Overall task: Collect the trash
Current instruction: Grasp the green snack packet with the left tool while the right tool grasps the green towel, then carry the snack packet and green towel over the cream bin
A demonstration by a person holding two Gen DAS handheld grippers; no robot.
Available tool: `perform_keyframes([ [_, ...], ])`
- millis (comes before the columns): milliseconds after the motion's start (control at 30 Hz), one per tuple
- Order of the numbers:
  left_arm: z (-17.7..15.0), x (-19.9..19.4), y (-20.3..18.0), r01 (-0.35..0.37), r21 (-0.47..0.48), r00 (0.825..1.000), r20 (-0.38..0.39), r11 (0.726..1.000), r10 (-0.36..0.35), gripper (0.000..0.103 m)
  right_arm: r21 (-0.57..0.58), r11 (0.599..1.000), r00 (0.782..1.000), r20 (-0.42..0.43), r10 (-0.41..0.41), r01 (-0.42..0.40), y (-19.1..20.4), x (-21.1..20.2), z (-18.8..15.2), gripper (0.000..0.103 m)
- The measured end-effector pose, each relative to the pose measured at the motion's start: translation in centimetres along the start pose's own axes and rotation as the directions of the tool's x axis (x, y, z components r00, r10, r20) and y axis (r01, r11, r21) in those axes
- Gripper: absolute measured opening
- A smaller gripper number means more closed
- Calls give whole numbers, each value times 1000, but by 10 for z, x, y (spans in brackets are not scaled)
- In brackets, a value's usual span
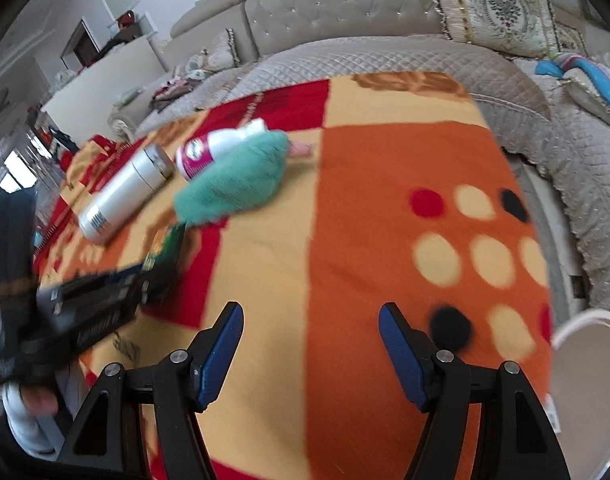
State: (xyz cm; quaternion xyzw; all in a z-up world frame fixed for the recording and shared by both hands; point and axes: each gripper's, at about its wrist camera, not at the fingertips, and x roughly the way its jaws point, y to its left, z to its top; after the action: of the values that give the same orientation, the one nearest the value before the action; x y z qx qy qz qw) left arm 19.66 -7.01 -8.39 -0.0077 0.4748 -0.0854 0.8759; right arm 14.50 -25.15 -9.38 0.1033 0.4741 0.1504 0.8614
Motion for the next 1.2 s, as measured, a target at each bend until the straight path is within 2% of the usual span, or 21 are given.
perform_keyframes([
  [167, -5, -17, 26, -19, -20, 1000, 19, 1000, 19, 18, 52, 997, 999, -2, 48, -48, 20, 27, 34, 68],
  [267, -6, -22, 35, -20, -32, 999, 27, 999, 21, 18, 74, 996, 999, 0, 40, -40, 32, 44, 54, 76],
  [333, -7, -22, 40, -18, -37, 999, 27, 999, 19, 18, 92, 995, 1000, 1, 27, -27, 35, 54, 64, 76],
  [500, -11, -17, 43, -6, -45, 1000, 15, 999, 6, 18, 164, 986, 999, -9, 30, -29, 33, 77, 80, 77],
  [600, -12, -16, 43, 1, -49, 1000, 12, 999, 0, 18, 187, 981, 998, -6, 60, -58, 31, 87, 82, 76],
  [667, -13, -16, 43, 2, -47, 1000, 15, 999, -1, 18, 167, 983, 997, 5, 82, -81, 33, 86, 81, 51],
  [800, -13, -16, 44, 4, -50, 1000, 16, 999, -3, 18, 107, 989, 994, 18, 105, -106, 39, 71, 74, 43],
  [933, -16, -21, 42, 11, -60, 1000, 20, 998, -10, 18, 51, 990, 991, 31, 129, -131, 38, 42, 63, 42],
  [1200, -27, -34, 15, 39, -24, 999, 26, 999, -39, 18, -10, 994, 993, 57, 106, -106, 25, -28, 22, 42],
])
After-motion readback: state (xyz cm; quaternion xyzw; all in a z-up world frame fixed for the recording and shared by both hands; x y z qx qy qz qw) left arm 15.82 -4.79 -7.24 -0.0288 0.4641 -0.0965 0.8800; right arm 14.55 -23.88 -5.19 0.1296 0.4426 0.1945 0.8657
